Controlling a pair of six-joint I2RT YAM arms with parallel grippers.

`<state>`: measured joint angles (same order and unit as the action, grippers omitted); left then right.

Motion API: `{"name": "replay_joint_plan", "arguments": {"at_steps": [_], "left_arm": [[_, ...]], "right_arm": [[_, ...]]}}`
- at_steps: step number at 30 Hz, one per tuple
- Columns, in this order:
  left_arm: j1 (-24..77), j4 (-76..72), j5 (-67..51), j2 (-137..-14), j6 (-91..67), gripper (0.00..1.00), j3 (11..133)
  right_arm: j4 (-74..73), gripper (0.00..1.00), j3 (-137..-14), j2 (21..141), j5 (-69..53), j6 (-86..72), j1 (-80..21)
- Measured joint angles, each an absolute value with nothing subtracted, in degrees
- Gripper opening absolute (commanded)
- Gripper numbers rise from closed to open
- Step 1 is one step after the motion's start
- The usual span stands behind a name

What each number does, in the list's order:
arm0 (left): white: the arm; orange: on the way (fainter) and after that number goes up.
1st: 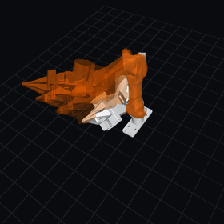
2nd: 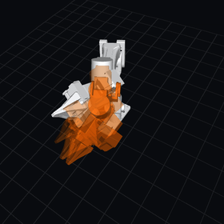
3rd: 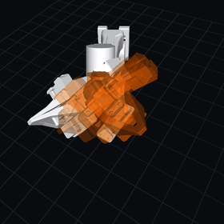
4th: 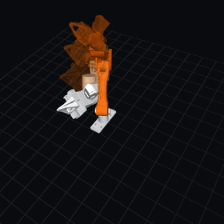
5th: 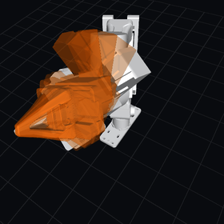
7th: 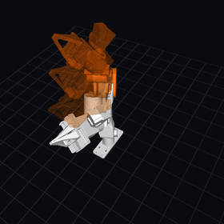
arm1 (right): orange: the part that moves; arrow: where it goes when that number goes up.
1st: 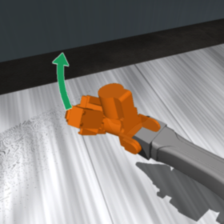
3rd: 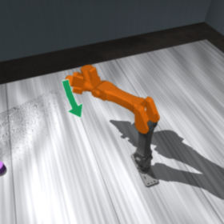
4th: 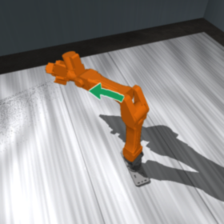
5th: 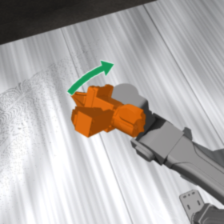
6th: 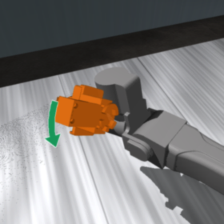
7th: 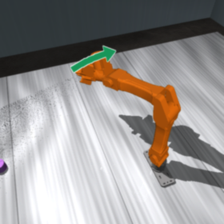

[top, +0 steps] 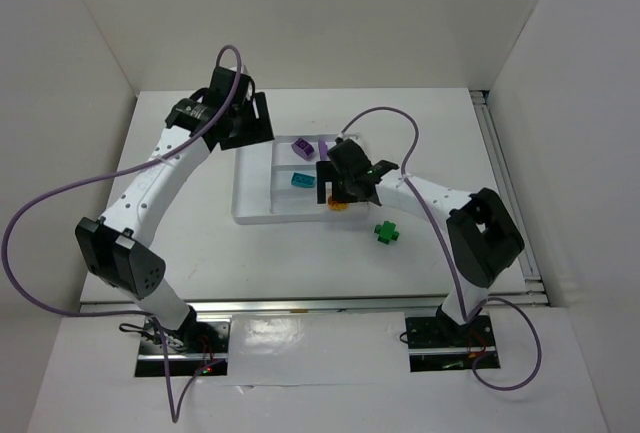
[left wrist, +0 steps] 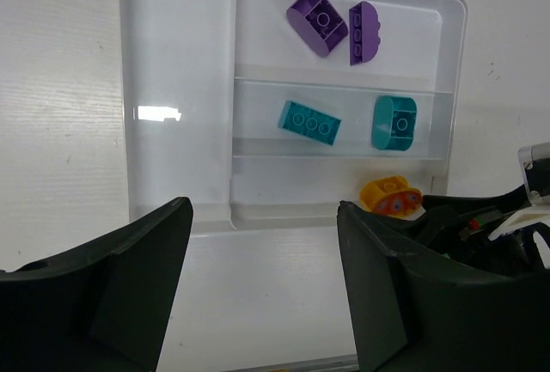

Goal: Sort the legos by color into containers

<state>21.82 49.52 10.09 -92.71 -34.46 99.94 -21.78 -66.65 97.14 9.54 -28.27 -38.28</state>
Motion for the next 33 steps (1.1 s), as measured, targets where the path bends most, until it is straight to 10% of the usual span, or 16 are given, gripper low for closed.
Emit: {"name": "replay_joint_plan", "arguments": {"at_steps": [11,19,23,33], "left_arm": [[21.82,49.32,8.84,-92.71,-34.46,0.8,99.59],[22.06,49.28,8.54,-92.82,-34.28,0.79,99.57],[22.61,49.3,8.29,-92.9,-34.26,0.79,99.57],[23.51,49.21,8.32,-92.9,-33.19,0.79,98.74]], "right_arm": [[-24.51,0.79,-63.68,90.15,19.9,-33.23,-37.85],[-35.53,0.82,-52.36,70.74,24.6,-42.5,-36.32],[-37.91,0.91,-47.92,72.36,22.63,-46.61,-35.75],[-37.32,0.75,-47.27,80.16,19.2,-48.82,-33.43]]}}
